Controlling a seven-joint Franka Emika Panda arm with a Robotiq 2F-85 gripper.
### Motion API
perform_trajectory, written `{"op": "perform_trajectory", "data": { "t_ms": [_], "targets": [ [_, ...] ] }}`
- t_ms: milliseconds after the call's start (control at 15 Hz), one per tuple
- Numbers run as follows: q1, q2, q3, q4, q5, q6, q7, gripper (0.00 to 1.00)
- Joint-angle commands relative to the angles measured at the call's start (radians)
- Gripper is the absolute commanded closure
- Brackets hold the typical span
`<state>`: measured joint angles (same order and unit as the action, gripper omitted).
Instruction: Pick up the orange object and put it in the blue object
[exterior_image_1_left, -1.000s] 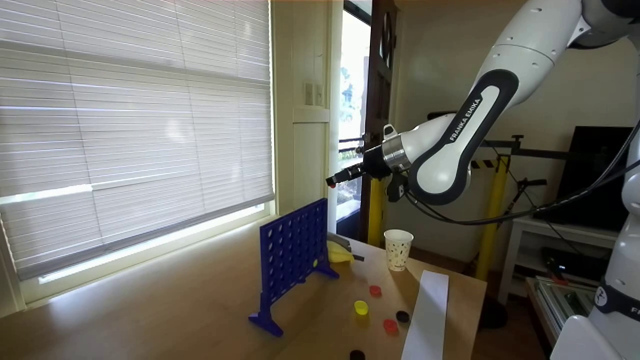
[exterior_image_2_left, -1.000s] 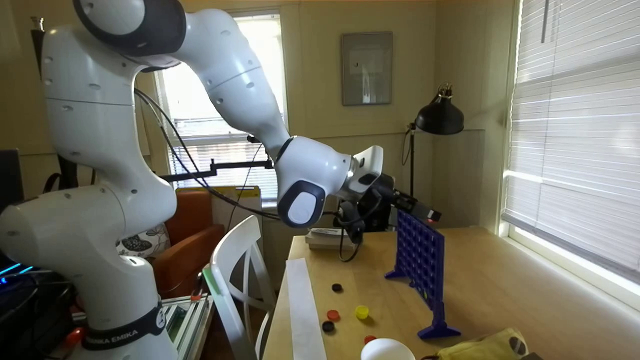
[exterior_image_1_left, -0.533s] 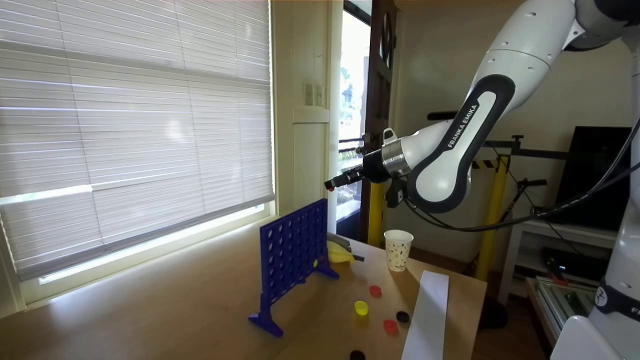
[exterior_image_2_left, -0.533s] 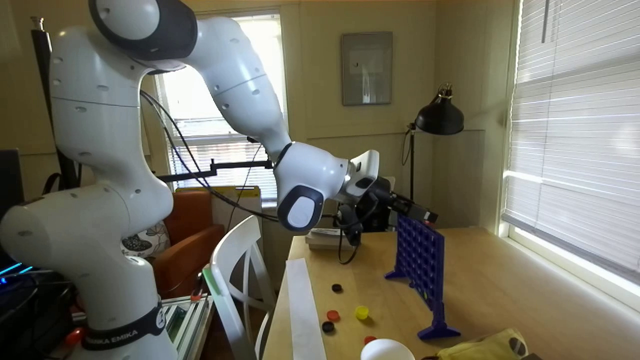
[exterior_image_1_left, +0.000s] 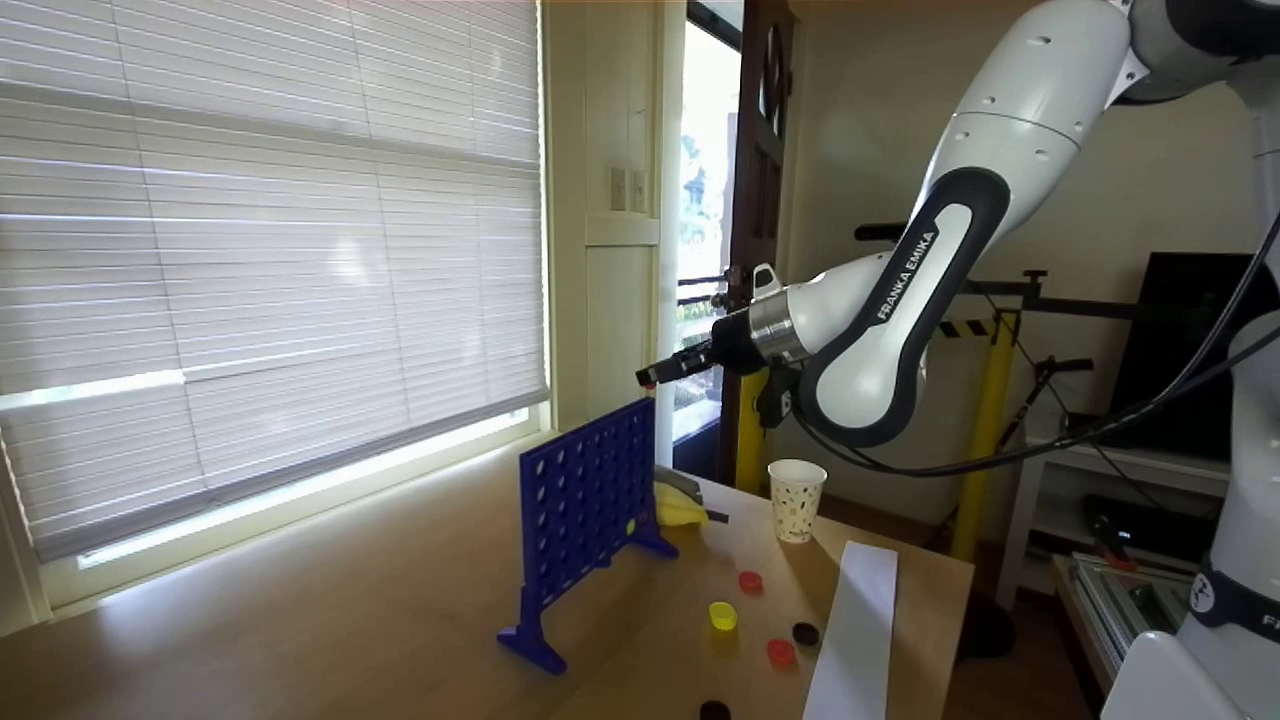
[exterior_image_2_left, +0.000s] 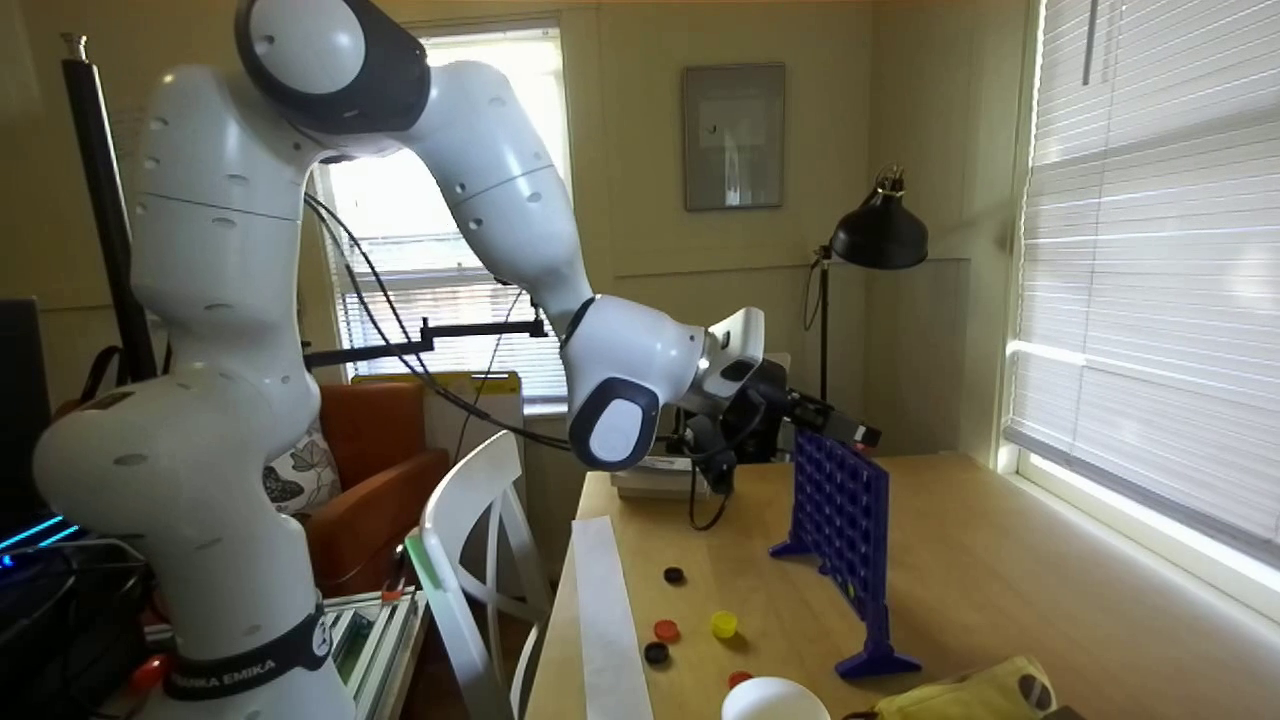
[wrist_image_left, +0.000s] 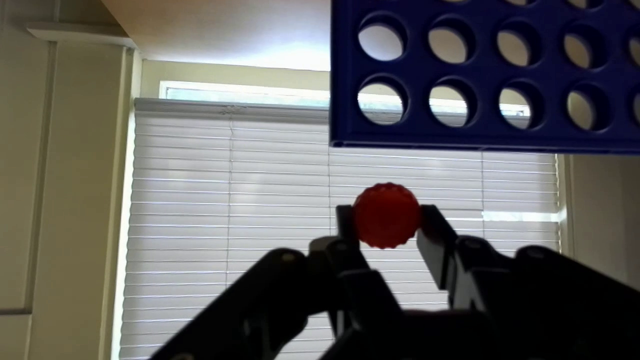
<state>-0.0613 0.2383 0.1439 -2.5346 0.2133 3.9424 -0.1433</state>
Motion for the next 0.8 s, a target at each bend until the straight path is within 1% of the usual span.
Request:
{"op": "perform_trajectory", "data": {
  "t_ms": [0, 333, 733],
  "targets": [
    [0.065, 0.056, -0.072, 0.052, -0.011, 0.031, 0.023, 0.9],
    [0.097, 0.082, -0.107, 0.072, -0.018, 0.023, 0.03, 0.9],
    [0.108, 0.079, -0.114, 0.069, -0.031, 0.012, 0.044, 0.9]
  ]
}}
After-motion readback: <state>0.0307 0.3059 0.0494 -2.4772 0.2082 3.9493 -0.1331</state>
